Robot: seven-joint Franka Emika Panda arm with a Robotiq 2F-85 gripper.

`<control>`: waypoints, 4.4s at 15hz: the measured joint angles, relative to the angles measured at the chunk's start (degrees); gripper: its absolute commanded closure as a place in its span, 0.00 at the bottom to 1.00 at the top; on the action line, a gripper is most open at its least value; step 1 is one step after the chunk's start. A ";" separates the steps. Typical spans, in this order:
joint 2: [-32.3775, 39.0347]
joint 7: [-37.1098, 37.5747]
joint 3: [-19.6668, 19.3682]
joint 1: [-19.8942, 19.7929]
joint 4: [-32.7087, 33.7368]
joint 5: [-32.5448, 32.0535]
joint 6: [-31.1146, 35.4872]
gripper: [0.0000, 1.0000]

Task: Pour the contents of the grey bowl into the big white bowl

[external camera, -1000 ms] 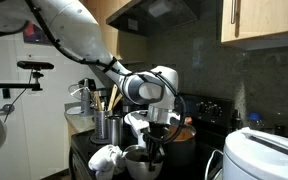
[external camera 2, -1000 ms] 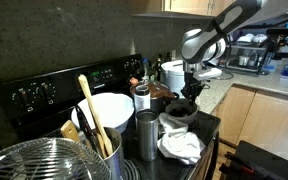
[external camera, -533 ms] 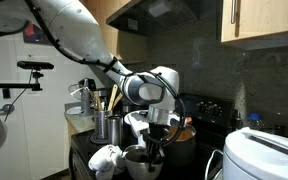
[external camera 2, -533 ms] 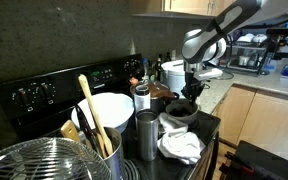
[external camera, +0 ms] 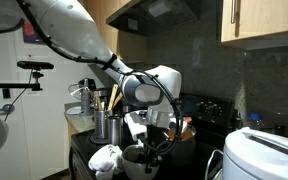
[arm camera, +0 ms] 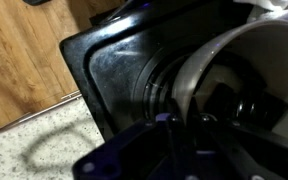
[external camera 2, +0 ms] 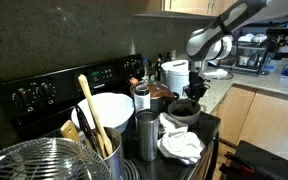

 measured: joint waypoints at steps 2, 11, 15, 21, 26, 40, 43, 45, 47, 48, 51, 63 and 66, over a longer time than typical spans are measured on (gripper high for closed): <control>-0.71 -0.90 -0.01 -0.01 -0.92 1.02 -0.05 0.95; -0.08 -4.50 0.27 0.17 -2.60 7.10 -0.06 0.95; -0.14 -4.62 0.68 0.44 -2.23 7.17 -0.06 0.95; -1.41 -4.66 0.98 1.50 -1.96 7.16 -0.45 0.95; -2.16 -5.71 1.08 2.16 -1.97 7.16 -2.15 0.95; -8.86 -6.92 4.16 4.89 -2.68 6.90 -13.96 0.95; -11.85 -6.86 4.61 5.22 -2.73 6.31 -16.35 0.95; -13.97 -6.80 5.07 5.31 -2.62 5.70 -17.08 0.95; -15.84 -6.71 5.62 5.44 -1.99 4.92 -17.56 0.95; -16.51 -6.68 5.95 5.61 -1.33 4.41 -17.76 0.95; -17.12 -6.60 7.23 6.54 2.61 3.15 -18.63 0.95; -4.41 -6.59 10.89 11.27 28.67 2.81 -21.35 0.95; 2.24 -6.51 12.32 12.13 37.03 2.81 -22.41 0.95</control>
